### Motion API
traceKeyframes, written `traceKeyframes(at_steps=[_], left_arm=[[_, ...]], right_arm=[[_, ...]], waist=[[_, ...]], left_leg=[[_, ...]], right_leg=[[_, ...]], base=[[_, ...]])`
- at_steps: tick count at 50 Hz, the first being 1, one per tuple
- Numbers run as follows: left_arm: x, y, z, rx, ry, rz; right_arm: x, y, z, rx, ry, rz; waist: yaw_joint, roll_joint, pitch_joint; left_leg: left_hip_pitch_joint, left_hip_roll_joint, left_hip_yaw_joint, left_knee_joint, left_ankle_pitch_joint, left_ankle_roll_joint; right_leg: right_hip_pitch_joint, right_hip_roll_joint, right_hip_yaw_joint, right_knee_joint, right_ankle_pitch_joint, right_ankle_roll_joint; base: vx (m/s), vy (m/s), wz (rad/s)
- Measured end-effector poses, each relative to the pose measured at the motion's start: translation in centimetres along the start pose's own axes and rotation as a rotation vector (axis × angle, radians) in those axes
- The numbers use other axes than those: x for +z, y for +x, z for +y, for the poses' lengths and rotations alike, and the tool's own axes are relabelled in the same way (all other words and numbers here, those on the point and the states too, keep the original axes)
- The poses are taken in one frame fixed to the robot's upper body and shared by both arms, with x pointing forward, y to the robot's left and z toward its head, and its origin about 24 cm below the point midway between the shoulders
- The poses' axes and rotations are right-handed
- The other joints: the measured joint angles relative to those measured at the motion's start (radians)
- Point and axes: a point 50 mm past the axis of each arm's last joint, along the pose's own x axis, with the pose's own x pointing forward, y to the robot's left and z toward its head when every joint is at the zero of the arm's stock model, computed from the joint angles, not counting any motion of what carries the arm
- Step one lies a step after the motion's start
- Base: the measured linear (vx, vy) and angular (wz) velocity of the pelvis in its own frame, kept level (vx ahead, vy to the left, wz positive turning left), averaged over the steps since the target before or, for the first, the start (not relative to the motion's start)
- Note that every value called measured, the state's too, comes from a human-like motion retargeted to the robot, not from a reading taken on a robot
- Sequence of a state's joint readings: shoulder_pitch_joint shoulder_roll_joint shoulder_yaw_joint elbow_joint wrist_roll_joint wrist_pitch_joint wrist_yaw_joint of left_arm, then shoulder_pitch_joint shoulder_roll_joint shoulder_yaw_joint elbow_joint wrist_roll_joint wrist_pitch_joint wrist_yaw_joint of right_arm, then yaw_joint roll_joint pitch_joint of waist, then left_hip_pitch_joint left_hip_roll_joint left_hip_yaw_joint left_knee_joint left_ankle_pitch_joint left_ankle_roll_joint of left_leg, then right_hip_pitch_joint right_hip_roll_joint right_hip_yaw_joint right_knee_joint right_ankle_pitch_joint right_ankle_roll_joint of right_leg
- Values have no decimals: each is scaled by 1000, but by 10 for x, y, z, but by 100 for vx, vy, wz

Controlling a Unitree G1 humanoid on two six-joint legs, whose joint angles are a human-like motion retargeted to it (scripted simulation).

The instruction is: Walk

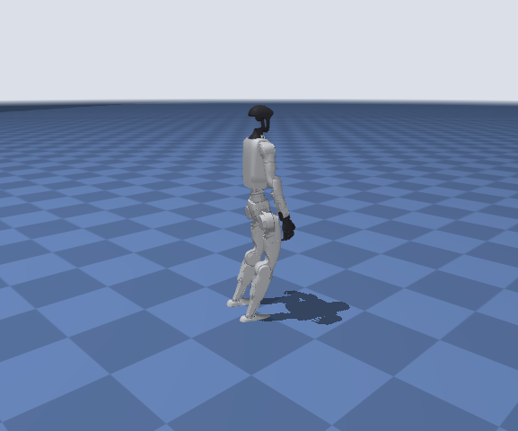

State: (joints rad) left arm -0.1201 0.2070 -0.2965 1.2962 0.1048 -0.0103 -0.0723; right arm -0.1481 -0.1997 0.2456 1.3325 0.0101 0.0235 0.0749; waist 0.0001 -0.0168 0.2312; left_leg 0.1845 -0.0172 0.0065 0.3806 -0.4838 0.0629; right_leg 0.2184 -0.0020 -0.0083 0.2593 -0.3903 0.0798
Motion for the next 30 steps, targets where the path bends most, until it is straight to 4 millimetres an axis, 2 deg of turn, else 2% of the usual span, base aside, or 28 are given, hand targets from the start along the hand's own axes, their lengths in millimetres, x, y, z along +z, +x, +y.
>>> traceKeyframes(at_steps=[11, 18, 23, 30], left_arm=[[9, 1, -4, -14, 4, -30], [9, 1, -5, -12, 2, -31], [2, 0, -1, 3, 5, -11], [-7, 0, -4, -20, 20, 31]], right_arm=[[-1, 0, -6, -8, -20, 8], [-3, -1, -12, -26, -30, 10], [0, -2, -15, -39, -29, -5], [-3, -2, -18, -44, -7, -5]], waist=[[5, 12, 27], [7, 9, 31], [-1, -14, 35], [-45, -83, 44]], left_leg=[[-23, 1, -3, 72, -43, 5], [-36, -27, -7, 88, -62, 20], [-35, -77, -11, 84, -66, 36], [-14, -184, -20, 46, -60, 58]], right_leg=[[-13, 1, -4, 55, -34, -4], [-61, -25, -7, 156, -91, -4], [-139, -75, -3, 330, -162, -5], [-354, -198, -10, 741, -220, -25]], base=[[0, 0, 0], [3, 7, 8], [5, 8, 9], [10, 8, 9]])
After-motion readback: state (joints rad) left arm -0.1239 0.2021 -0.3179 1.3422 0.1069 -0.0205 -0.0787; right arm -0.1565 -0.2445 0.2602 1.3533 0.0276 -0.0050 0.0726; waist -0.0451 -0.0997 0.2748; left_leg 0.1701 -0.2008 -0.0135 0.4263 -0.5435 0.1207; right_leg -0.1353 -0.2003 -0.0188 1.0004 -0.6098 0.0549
